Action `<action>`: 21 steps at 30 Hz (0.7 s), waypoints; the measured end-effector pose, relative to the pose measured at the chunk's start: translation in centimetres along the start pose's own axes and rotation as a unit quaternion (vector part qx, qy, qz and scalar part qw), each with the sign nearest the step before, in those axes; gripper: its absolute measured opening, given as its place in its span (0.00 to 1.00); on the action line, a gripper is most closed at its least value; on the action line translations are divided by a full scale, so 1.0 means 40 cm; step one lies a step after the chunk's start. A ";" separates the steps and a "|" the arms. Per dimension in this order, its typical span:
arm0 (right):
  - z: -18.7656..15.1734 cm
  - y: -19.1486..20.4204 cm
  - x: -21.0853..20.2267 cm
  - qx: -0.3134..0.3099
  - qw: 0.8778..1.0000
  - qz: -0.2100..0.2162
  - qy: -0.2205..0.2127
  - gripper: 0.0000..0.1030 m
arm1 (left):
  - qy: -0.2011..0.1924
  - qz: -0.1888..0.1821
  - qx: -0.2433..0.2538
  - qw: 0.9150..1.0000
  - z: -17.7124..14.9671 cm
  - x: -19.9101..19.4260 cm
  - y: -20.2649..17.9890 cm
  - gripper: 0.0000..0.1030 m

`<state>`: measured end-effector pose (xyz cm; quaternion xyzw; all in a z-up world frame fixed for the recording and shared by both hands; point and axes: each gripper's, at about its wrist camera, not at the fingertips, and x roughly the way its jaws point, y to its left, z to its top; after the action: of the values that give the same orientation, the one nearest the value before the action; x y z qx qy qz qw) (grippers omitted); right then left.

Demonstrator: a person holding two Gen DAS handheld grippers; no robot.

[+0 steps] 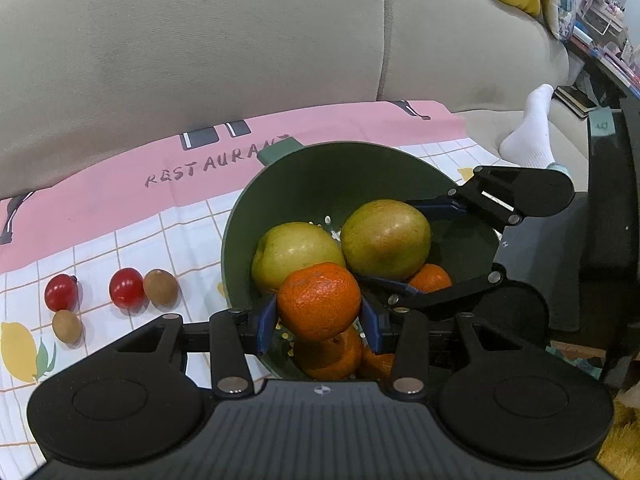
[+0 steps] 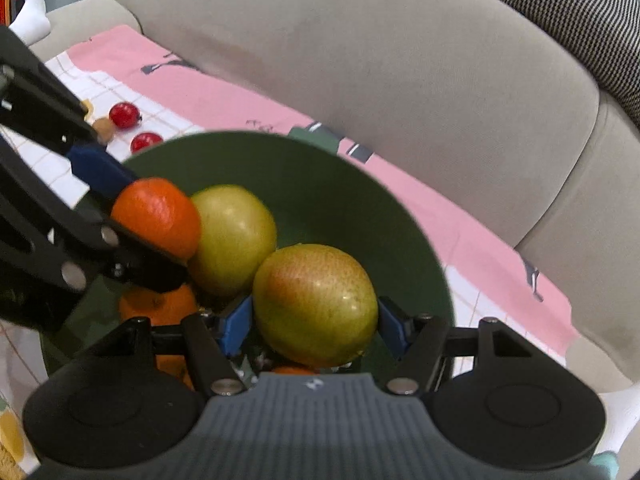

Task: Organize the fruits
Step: 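Carry the orange and pear over the colander and open both tools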

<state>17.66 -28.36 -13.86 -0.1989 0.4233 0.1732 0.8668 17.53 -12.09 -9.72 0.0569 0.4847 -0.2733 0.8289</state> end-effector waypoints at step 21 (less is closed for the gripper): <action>-0.061 -0.013 -0.098 -0.045 0.999 -0.023 -0.015 0.63 | 0.020 -0.034 -0.011 0.999 0.013 0.034 -0.047 0.47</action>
<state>14.02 -30.51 -11.98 -0.2450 0.3969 0.1756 0.8670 17.50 -14.44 -10.27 0.0370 0.5061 -0.2948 0.8097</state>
